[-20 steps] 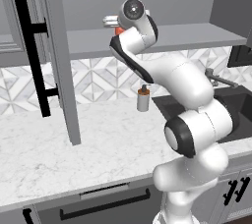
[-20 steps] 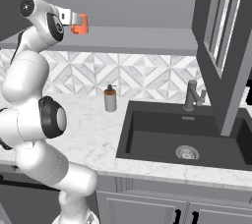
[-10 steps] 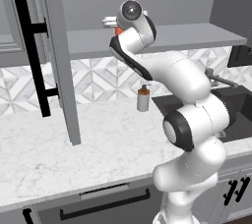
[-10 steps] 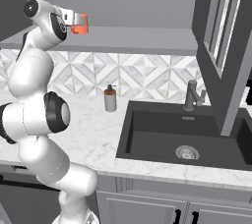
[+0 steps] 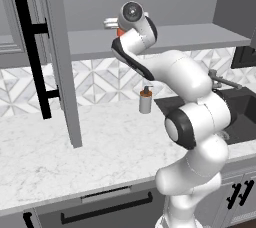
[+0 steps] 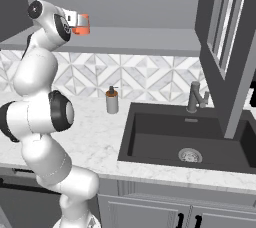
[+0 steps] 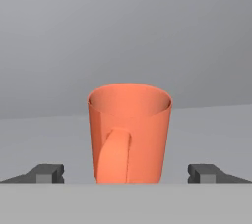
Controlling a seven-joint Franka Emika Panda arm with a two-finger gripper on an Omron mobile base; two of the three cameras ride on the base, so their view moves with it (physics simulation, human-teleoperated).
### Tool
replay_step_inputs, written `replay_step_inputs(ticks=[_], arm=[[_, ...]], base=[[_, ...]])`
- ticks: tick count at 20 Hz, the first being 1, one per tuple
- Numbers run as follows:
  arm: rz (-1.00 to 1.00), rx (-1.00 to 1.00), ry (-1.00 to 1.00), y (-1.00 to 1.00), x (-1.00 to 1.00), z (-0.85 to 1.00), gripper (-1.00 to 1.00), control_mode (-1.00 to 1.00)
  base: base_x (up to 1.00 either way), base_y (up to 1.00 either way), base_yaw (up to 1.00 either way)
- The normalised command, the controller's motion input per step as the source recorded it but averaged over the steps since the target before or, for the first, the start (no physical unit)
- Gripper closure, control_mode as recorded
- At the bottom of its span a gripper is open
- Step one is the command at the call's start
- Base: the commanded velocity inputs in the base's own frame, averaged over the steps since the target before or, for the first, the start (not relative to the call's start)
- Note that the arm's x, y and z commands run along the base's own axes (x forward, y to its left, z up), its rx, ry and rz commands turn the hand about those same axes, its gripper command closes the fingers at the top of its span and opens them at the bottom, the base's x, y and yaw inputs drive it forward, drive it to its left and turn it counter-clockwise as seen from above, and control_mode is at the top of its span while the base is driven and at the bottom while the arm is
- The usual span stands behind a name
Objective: Gather all objects into one cabinet and sort the glasses and bowls to opposite sides.
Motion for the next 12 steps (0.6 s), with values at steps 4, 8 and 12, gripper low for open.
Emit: replay_step_inputs(ticks=[4, 8, 12], arm=[[0.00, 0.00, 0.00, 0.00, 0.12, -0.14, -1.00, -1.00], [0.00, 0.00, 0.00, 0.00, 0.03, -0.09, 1.00, -1.00], [-0.02, 0.00, -0.03, 0.00, 0.00, 0.00, 1.00, -1.00]], base=[[0.00, 0.00, 0.00], [0.00, 0.00, 0.00], [0.00, 0.00, 0.00]])
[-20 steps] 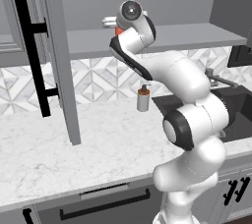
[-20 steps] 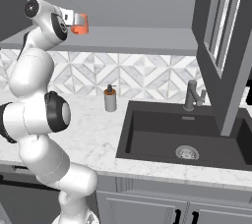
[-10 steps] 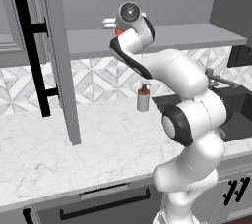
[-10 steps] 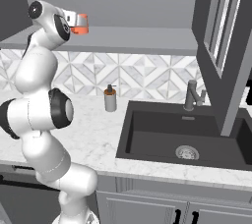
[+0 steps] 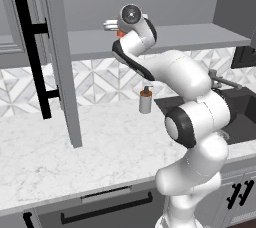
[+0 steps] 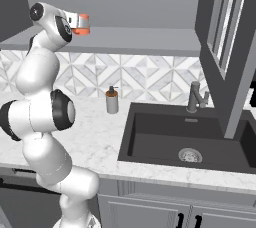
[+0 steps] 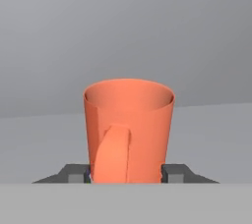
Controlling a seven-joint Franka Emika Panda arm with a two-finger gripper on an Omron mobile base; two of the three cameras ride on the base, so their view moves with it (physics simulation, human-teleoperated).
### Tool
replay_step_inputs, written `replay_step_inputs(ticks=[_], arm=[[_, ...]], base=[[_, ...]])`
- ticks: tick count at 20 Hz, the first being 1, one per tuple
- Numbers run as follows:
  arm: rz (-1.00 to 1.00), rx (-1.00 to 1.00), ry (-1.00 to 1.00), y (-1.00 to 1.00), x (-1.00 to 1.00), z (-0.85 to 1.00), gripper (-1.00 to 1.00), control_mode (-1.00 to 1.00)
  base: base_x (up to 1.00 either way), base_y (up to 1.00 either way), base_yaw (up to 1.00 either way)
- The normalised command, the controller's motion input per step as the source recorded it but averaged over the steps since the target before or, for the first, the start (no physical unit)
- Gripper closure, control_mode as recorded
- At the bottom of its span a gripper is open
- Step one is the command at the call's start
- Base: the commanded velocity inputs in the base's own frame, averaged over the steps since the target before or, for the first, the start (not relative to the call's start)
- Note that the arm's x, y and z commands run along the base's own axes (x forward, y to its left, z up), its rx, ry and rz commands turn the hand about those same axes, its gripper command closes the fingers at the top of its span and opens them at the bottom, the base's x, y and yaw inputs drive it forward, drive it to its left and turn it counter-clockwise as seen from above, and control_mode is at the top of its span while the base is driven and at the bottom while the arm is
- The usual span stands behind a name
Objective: Gather all objects into one cabinet and sort the glasses and bowls to opposite sides.
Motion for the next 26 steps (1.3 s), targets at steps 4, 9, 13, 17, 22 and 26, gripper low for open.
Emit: replay_step_inputs(ticks=[4, 9, 13, 17, 22, 26], arm=[[-0.05, 0.00, -0.03, 0.00, 0.04, 0.00, 1.00, -1.00], [-0.05, 0.00, -0.01, 0.00, 0.04, 0.00, 1.00, -1.00], [-0.01, 0.00, 0.00, 0.00, 0.00, 0.05, 1.00, -1.00], [0.00, 0.00, 0.00, 0.00, -0.02, 0.01, 1.00, -1.00], [0.00, 0.00, 0.00, 0.01, -0.17, 0.00, 1.00, -1.00], [0.00, 0.00, 0.00, 0.00, -0.33, 0.01, 1.00, -1.00]], base=[[0.00, 0.00, 0.00], [0.00, 0.00, 0.00], [0.00, 0.00, 0.00], [0.00, 0.00, 0.00], [0.00, 0.00, 0.00], [0.00, 0.00, 0.00]])
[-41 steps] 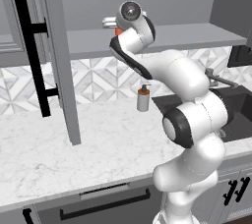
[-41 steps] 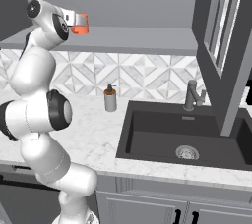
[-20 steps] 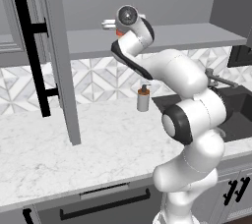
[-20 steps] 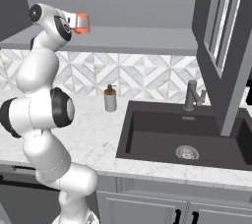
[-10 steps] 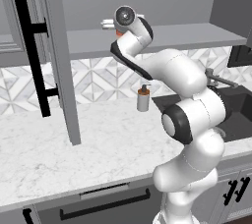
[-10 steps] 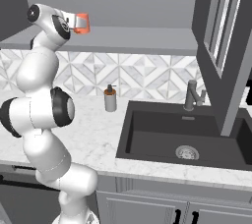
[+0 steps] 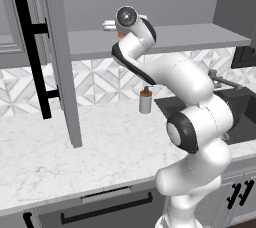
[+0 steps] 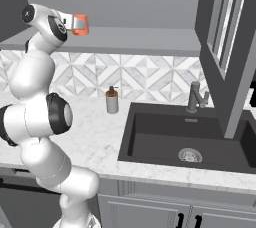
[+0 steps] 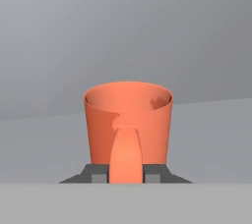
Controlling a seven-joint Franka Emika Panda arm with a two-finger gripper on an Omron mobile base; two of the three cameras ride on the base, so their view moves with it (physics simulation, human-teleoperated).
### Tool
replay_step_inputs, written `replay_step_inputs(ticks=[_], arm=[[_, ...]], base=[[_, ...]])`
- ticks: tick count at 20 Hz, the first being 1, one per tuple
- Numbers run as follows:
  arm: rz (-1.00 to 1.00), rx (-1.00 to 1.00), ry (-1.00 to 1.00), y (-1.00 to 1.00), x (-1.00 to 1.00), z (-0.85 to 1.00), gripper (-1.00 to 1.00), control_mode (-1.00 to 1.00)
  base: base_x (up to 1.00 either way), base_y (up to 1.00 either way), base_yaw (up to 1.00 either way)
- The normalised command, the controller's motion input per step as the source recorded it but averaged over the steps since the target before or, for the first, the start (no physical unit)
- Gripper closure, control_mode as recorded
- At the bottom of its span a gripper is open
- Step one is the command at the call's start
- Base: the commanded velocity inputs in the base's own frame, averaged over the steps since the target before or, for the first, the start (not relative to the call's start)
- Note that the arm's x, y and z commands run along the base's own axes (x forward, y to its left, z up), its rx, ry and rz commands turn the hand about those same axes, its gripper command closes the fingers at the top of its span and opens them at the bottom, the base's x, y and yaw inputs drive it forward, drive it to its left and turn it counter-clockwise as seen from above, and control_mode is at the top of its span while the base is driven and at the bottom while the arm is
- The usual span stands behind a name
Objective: Gather all objects into one cabinet and sort the glasses and bowls to opposite sides.
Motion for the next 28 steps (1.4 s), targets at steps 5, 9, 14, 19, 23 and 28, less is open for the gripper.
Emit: replay_step_inputs(ticks=[5, 9, 14, 19, 23, 28], arm=[[0.04, 0.00, 0.00, 0.00, -0.45, 0.05, 1.00, -1.00], [0.09, 0.00, 0.00, -0.03, -0.54, 0.07, 1.00, -1.00], [0.13, 0.00, 0.00, -0.11, -0.61, 0.05, 1.00, -1.00], [0.10, 0.00, 0.00, -0.13, -0.78, 0.11, 1.00, -1.00], [0.01, 0.00, -0.01, -0.11, -1.00, 0.10, 1.00, -1.00], [0.00, 0.03, 0.00, -0.06, -1.00, 0.14, 1.00, -1.00]], base=[[0.00, 0.00, 0.00], [0.00, 0.00, 0.00], [0.00, 0.00, 0.00], [0.00, 0.00, 0.00], [0.00, 0.00, 0.00], [0.00, 0.00, 0.00]])
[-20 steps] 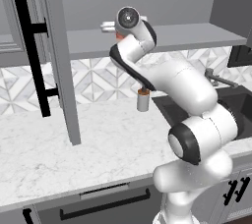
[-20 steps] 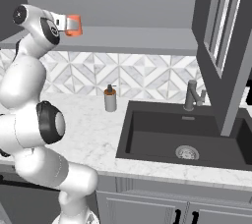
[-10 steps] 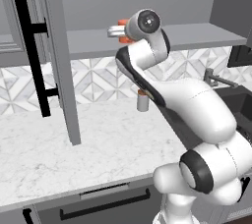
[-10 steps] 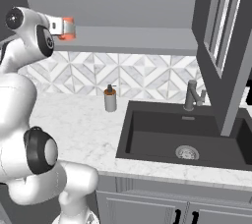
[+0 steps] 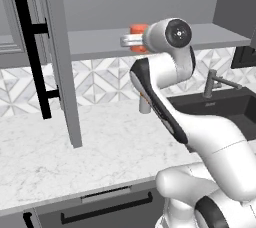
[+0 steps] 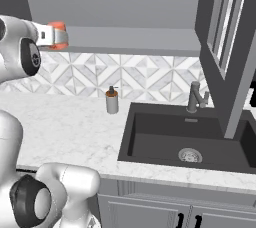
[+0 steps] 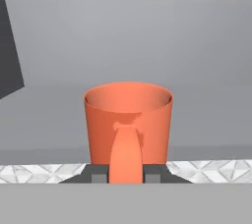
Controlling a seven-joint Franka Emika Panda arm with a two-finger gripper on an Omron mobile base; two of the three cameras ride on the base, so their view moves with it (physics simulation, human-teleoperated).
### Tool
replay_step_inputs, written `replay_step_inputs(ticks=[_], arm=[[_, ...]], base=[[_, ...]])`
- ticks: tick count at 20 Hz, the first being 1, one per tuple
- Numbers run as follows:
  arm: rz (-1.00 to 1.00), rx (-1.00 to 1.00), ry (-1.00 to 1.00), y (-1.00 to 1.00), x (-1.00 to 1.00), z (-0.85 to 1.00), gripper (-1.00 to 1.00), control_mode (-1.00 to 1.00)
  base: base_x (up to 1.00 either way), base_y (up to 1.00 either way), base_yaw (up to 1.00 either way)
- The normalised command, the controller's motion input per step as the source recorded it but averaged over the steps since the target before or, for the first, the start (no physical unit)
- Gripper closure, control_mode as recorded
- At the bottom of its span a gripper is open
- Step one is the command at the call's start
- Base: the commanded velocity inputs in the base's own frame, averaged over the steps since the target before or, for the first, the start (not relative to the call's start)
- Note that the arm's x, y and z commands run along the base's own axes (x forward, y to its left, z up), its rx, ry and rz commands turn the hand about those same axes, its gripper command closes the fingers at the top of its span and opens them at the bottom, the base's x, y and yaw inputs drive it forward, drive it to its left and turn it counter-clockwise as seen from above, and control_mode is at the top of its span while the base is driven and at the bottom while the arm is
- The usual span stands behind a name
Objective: Gather all objects into one cabinet and sort the glasses and bowls to opposite sides.
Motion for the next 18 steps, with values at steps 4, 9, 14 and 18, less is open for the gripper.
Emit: replay_step_inputs(ticks=[4, 9, 14, 18], arm=[[0.00, 0.07, 0.00, -0.17, -1.00, 0.22, 1.00, -1.00], [0.00, 0.07, 0.00, -0.21, -1.00, 0.17, 1.00, -1.00], [0.01, 0.01, 0.00, -0.13, -1.00, 0.00, 1.00, -1.00], [0.03, 0.00, 0.00, -0.14, -1.00, 0.00, 1.00, -1.00]], base=[[0.00, 0.00, 0.00], [0.00, 0.00, 0.00], [0.00, 0.00, 0.00], [0.00, 0.00, 0.00]])
